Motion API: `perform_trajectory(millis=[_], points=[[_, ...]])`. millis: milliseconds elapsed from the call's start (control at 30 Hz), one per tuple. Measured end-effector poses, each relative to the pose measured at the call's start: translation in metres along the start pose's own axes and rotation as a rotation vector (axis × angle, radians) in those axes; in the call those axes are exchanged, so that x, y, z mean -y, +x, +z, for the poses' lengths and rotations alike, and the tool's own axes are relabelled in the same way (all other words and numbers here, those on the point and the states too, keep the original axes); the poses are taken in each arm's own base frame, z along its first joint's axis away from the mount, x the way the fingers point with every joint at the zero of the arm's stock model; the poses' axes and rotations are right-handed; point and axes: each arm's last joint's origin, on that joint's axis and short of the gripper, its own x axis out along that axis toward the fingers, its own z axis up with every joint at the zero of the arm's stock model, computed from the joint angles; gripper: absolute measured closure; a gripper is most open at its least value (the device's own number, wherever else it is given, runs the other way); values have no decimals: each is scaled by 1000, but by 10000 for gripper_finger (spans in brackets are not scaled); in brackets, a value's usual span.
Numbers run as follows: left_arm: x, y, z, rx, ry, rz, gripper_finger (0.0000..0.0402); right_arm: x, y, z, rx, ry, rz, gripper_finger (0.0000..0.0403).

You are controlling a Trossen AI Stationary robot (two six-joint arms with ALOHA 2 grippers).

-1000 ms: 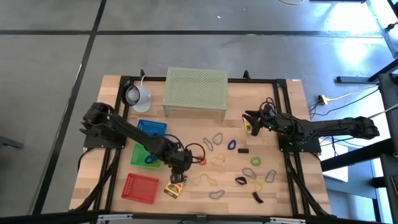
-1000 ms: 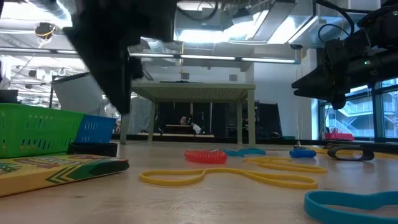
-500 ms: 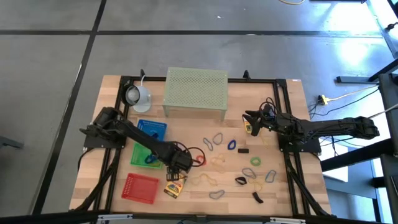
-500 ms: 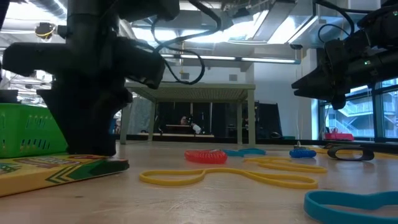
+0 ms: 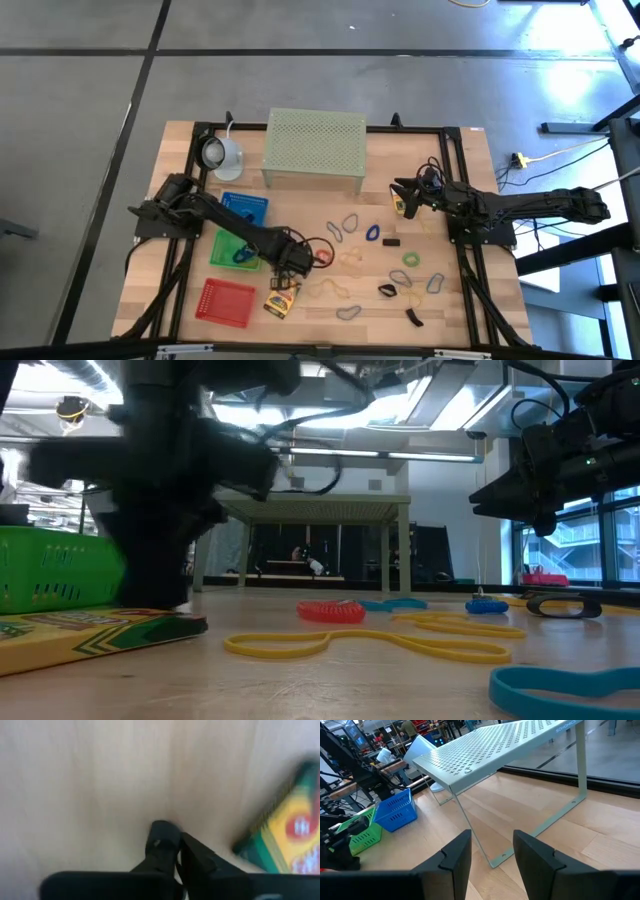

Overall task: Pick & Place Office Desk Supplies
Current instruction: Put the black rubber band into the blue bin

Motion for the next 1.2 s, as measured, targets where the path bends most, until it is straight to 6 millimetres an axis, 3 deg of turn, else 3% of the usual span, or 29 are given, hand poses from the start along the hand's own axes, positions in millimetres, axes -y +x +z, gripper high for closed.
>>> perform_trajectory(millis=[200,433,667,867,1000,1200], points=[[-7,-16,20,85,-39,35,399,0,0,0,0,0,0,257],[-10,-54,51,267,-64,122,399,0,0,0,0,0,0,257],[-2,-102,88,685,-144,301,399,0,0,0,0,0,0,257],[1,-129,117,982,-20,141,399,0,0,0,0,0,0,257],[-11,-143,131,1149,27,90,399,0,0,0,0,0,0,256],[-41,-158,140,1280,-106,90,399,0,0,0,0,0,1,256]])
